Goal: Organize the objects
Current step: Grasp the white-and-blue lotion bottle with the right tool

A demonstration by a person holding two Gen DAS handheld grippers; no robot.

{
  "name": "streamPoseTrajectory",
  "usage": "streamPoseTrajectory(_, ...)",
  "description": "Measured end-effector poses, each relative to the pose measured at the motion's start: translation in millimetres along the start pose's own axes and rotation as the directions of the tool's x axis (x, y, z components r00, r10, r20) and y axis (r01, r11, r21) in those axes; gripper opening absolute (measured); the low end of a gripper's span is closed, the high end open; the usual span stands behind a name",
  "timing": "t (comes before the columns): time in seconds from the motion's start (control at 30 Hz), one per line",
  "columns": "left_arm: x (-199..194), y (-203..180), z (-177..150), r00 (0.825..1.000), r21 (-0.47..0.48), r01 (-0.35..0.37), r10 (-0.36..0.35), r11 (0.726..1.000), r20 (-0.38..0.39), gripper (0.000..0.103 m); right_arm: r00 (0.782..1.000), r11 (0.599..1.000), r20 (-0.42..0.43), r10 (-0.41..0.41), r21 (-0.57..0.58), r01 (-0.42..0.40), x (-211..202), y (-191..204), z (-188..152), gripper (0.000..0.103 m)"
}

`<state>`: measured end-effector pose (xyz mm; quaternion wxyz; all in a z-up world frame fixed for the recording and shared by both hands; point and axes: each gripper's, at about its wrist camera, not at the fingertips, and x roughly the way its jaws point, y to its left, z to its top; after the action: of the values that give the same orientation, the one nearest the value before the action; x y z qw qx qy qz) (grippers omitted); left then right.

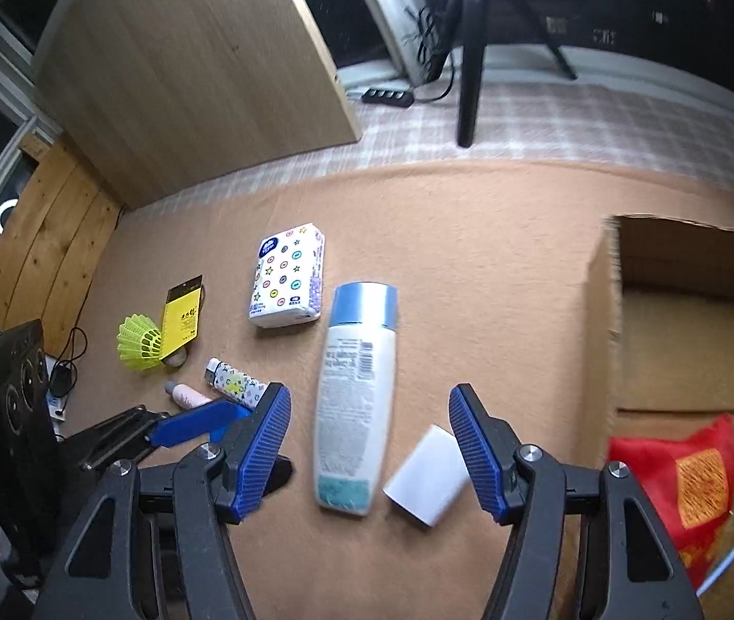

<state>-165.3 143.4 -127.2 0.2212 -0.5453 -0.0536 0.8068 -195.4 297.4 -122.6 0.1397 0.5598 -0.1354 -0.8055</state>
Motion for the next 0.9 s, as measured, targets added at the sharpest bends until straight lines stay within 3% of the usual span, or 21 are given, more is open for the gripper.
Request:
streamPoseTrajectory(0.2,21.5,3.5,6.5,0.999,-0.030,0.041,-0.042,0.999,-0.032,0.065,0.997,0.999,-0.076,0.028,0.025,-0.026,28.2,-1.8,8.2,0.060)
streamPoseTrajectory(0.33,31.5,2.6,7.2,0.997,-0.033,0.062,-0.064,0.998,-0.049,0.055,0.993,0.998,-0.114,0.041,0.043,-0.037,42.0,-4.9,9.1,0.060)
streamPoseTrajectory(0.57,46.9,4.1,9.4,0.993,-0.065,0.090,-0.094,0.994,-0.067,0.049,0.986,0.996,-0.153,0.066,0.076,-0.055,59.8,-9.0,8.2,0.060)
streamPoseTrajectory(0.9,52.7,5.3,11.0,0.989,-0.093,0.123,-0.129,0.988,-0.068,0.044,0.982,0.994,-0.169,0.079,0.091,-0.064,68.0,-7.9,5.6,0.044)
